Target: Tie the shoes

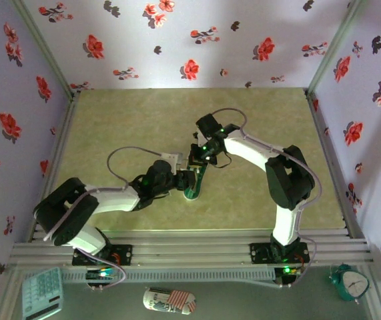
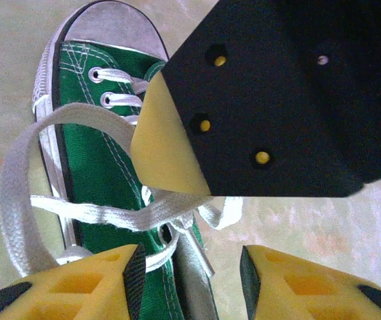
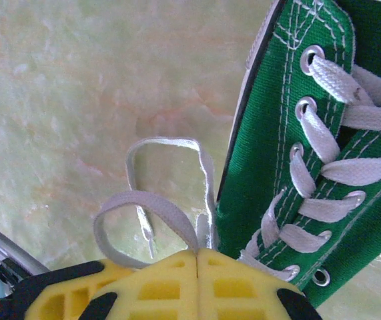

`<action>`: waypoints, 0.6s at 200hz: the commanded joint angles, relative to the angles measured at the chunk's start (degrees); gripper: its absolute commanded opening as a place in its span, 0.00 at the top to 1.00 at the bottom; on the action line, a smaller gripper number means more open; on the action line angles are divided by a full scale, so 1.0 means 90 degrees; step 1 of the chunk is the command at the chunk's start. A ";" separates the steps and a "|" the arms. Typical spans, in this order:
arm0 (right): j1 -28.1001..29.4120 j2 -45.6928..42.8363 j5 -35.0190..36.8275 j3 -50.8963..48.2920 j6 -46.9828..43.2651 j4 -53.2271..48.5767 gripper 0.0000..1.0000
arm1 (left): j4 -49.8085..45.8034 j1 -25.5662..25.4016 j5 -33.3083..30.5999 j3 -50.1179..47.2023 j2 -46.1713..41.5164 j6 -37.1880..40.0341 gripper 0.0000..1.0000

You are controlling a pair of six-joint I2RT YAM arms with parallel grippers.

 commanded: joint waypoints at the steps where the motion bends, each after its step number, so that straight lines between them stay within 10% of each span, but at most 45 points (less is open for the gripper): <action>1: -0.0039 -0.0183 -0.0147 -0.0082 0.0127 0.0014 1.00 | 0.0475 -0.0029 -0.0199 -0.0027 0.0163 -0.0159 0.55; 120: -0.0055 -0.0193 -0.0243 -0.0108 0.0146 0.0037 1.00 | 0.0477 -0.0009 -0.0302 0.0166 0.0444 -0.0243 0.66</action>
